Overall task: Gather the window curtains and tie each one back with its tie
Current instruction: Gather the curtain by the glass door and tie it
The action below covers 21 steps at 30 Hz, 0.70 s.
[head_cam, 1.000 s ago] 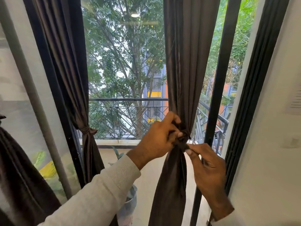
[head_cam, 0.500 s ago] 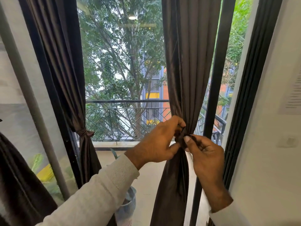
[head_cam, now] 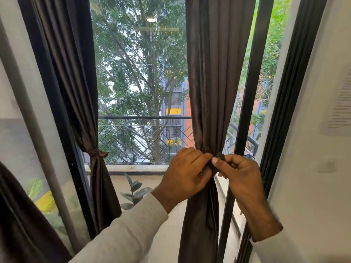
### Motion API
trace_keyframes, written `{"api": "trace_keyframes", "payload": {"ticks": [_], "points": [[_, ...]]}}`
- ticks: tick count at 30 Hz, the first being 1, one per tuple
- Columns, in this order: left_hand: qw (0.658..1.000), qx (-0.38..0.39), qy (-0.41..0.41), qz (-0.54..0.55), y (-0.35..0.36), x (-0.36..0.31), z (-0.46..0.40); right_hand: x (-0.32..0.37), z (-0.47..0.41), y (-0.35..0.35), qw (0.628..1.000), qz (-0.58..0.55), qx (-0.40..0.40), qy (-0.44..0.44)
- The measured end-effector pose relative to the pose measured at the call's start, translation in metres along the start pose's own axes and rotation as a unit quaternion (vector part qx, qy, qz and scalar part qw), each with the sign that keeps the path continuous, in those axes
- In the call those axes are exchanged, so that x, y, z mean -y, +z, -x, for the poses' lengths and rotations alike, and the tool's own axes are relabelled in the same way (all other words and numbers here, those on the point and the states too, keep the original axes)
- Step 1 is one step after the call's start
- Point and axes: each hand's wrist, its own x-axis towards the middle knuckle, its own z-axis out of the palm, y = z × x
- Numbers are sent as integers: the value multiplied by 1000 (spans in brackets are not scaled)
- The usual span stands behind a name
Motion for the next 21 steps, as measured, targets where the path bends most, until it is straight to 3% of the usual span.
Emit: {"api": "trace_keyframes", "payload": {"ticks": [4,10,15,18,21], "points": [[999,50,-5,20,-5,-6,-5,2,1,-11,995,45,50,-68],[986,149,-60,39,-17,-5,-17,-16,-10,-19,987,112,34,-113],[919,316,-199,125,-39,2,-53,-2,-21,-13,980,116,67,-145],[904,338,-196,175,-38,6,-56,4,-26,-10,989,65,76,-106],[925,295,-161,176,-32,7,-45,10,-26,-12,993,21,83,-78]]}}
